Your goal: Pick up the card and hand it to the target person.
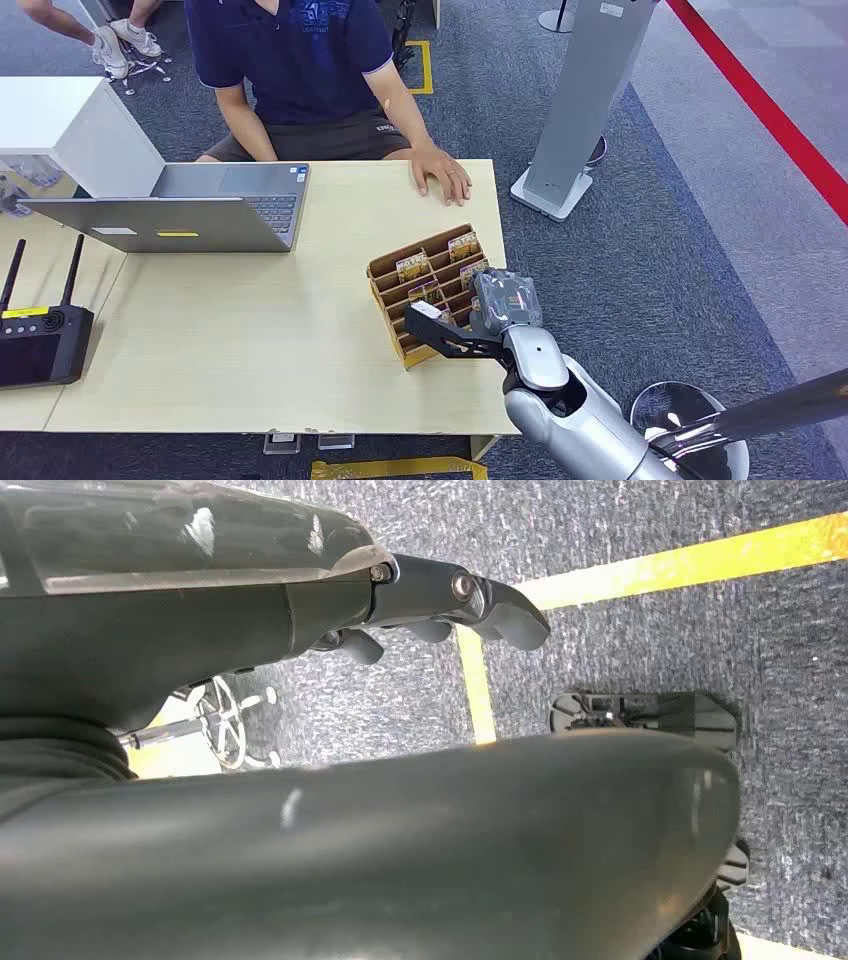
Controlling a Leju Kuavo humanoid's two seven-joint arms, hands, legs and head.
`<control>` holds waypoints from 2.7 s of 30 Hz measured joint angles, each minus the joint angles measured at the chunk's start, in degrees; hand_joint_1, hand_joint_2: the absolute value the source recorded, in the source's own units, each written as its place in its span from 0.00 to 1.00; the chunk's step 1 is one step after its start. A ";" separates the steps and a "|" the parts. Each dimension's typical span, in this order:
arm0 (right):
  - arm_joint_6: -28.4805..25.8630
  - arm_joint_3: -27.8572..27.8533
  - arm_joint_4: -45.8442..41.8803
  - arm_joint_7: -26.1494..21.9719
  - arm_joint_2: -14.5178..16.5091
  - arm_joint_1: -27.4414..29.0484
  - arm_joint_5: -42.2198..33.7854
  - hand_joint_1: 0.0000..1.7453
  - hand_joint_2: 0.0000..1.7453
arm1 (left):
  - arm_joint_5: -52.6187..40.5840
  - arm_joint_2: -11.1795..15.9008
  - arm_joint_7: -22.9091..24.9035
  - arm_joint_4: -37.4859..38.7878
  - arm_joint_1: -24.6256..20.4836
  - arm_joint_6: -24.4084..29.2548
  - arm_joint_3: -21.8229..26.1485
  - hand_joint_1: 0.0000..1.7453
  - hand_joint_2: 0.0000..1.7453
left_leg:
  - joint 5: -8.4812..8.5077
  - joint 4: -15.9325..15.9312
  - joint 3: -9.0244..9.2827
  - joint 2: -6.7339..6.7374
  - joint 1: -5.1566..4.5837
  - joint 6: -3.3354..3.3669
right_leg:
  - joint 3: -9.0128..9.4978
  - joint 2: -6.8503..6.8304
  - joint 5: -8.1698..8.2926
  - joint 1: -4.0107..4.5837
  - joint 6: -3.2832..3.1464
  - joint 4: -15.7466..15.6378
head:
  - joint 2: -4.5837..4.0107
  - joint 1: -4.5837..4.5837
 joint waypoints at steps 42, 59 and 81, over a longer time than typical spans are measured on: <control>0.42 -1.42 0.12 0.75 -1.04 1.61 0.66 0.56 1.00 | -0.99 0.00 -0.28 0.00 0.00 -0.50 0.00 0.00 0.00 | 0.00 0.00 0.01 0.00 0.00 0.00 | 0.00 0.00 0.00 0.00 0.00 0.00 | 0.00 0.00; 0.51 -1.71 -0.06 0.63 -1.14 1.67 0.66 0.86 1.00 | -1.27 0.00 -0.29 0.00 0.00 -0.55 -0.08 0.00 0.00 | 0.00 0.00 0.03 0.00 0.00 0.00 | 0.03 0.00 0.00 0.00 0.00 0.00 | 0.00 0.00; -0.57 -2.01 -2.13 0.92 -1.87 2.05 2.16 0.85 1.00 | -1.22 -0.08 -0.66 0.00 0.02 -0.36 -0.44 0.00 0.00 | 0.00 0.00 0.03 0.00 0.00 0.00 | 0.02 0.00 0.00 0.00 0.00 0.00 | 0.00 0.00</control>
